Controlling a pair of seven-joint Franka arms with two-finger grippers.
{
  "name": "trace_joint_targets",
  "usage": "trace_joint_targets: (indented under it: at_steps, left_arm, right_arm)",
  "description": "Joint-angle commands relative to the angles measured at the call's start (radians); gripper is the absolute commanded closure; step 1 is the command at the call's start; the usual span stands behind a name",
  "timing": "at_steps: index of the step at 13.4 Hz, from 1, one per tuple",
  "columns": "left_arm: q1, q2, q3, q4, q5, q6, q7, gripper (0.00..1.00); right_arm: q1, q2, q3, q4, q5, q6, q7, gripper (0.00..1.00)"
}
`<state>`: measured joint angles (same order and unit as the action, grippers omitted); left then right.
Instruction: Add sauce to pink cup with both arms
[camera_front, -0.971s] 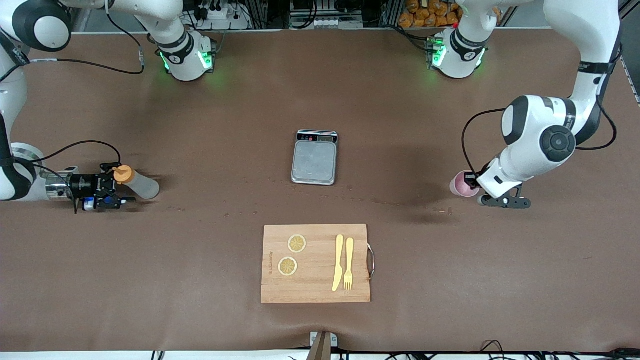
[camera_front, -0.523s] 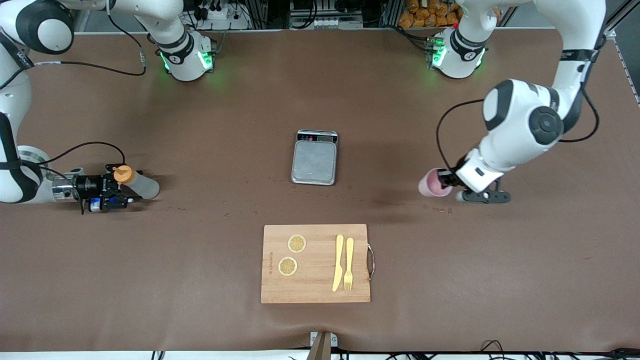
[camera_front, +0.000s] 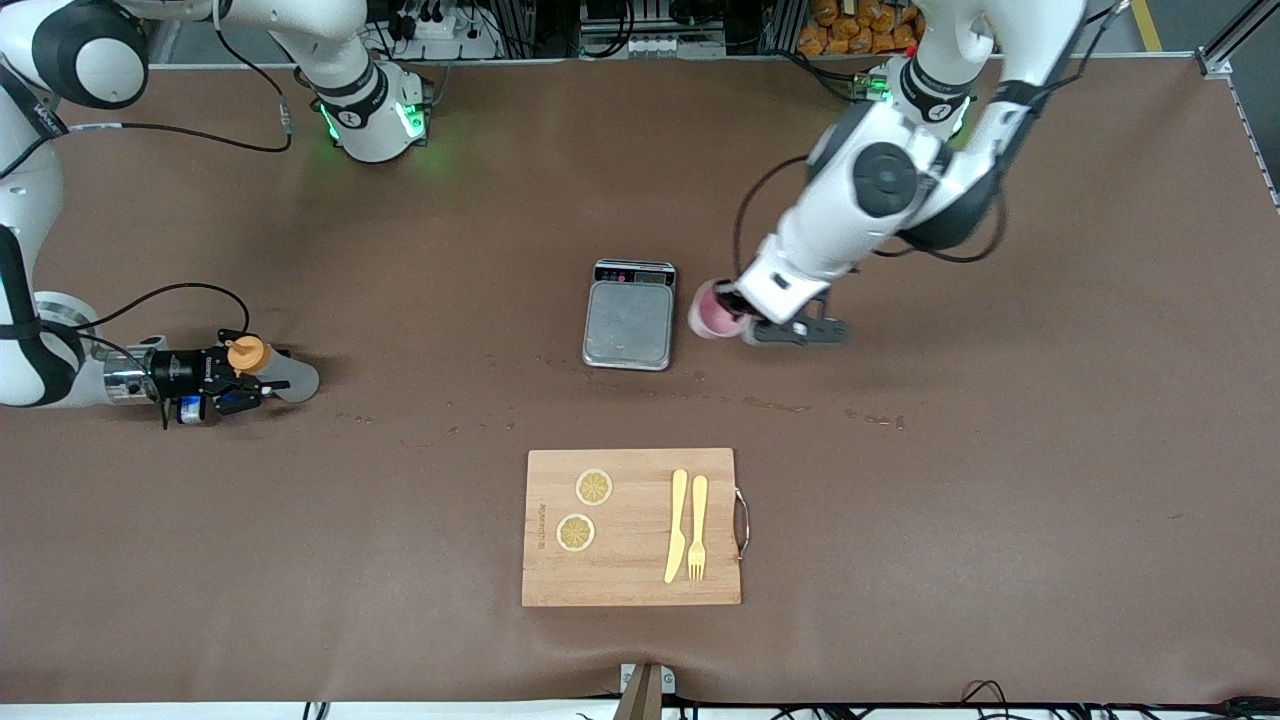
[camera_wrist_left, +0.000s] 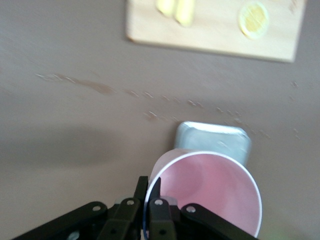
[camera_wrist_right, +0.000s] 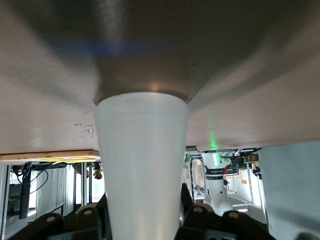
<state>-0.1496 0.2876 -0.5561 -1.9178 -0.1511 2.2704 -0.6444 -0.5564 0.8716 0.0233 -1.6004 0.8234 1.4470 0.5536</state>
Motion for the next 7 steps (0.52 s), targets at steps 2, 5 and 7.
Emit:
trace_joint_targets:
  at_steps: [2, 5, 7]
  left_arm:
    - [-0.157, 0.211, 0.013, 0.186, 0.051, -0.011, -0.127, 1.0]
    - [-0.203, 0.323, 0.012, 0.223, 0.224, 0.047, -0.251, 1.0]
    - [-0.211, 0.357, 0.013, 0.227, 0.289, 0.089, -0.288, 1.0]
  right_arm:
    - [0.01, -0.008, -0.002, 0.027, 0.008, -0.011, 0.022, 0.62]
    - [0.059, -0.037, -0.003, 0.056, -0.009, -0.011, 0.083, 0.62]
    - [0.066, -0.057, -0.003, 0.074, -0.023, -0.013, 0.121, 0.62]
